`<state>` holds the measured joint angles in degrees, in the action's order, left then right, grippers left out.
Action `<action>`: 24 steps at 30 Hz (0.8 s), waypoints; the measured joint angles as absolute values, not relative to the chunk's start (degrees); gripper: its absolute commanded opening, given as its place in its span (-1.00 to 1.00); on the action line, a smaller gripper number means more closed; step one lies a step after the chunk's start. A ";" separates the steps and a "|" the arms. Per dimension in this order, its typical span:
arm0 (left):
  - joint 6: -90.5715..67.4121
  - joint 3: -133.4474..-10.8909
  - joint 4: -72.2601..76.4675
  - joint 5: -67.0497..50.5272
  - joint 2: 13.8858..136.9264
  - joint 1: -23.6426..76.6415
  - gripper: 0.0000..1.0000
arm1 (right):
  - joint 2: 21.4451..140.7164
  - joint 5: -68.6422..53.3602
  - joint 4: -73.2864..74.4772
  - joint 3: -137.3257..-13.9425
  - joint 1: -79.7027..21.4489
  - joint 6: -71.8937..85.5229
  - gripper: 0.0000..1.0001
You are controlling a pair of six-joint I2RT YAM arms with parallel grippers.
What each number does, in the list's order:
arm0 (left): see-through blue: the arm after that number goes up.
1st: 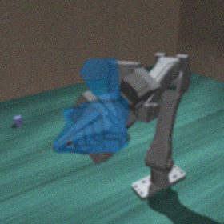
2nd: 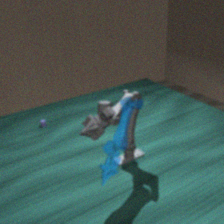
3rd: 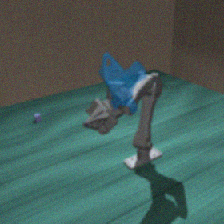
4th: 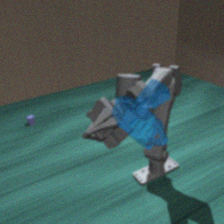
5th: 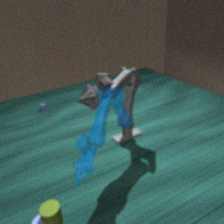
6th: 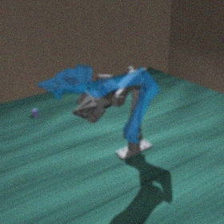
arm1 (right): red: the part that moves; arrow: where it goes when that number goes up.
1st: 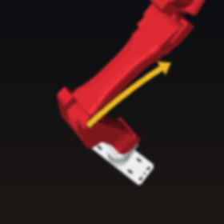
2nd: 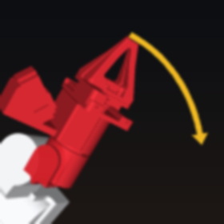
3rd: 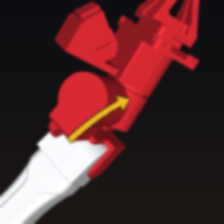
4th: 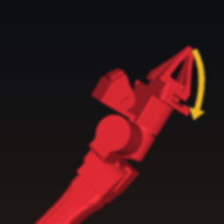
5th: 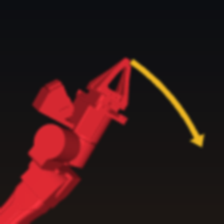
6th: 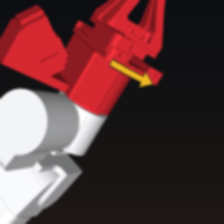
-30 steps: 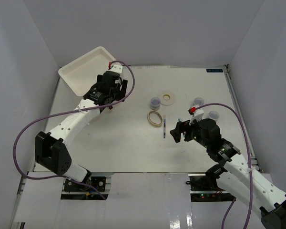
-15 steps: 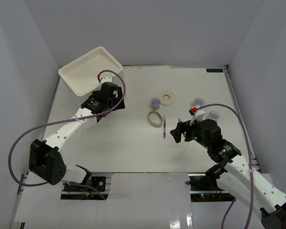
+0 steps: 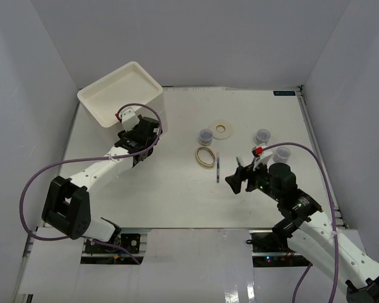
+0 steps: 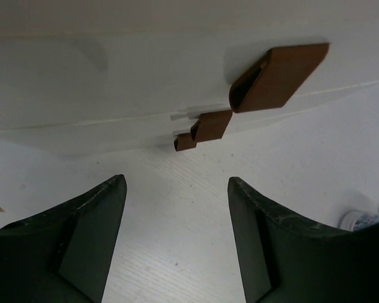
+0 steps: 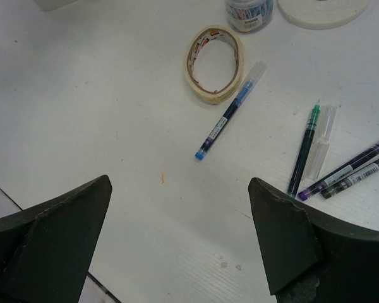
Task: Sort the stationery into containers
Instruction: Open the drawer in the storage box.
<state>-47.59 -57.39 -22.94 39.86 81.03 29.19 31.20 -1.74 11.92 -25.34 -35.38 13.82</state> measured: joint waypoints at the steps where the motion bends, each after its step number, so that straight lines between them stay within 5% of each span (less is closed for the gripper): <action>1: -47.79 -57.39 -22.31 41.01 81.58 29.19 0.47 | 31.00 -1.85 11.99 -25.26 -35.38 13.74 0.90; 24: -41.25 -62.08 -13.74 47.88 93.27 29.21 0.16 | 28.16 -2.96 11.88 -24.49 -35.38 12.12 0.90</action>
<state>-41.25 -62.08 -13.74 47.88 93.27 29.21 28.16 -2.96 11.88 -24.49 -35.38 12.12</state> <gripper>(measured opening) 0.594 0.951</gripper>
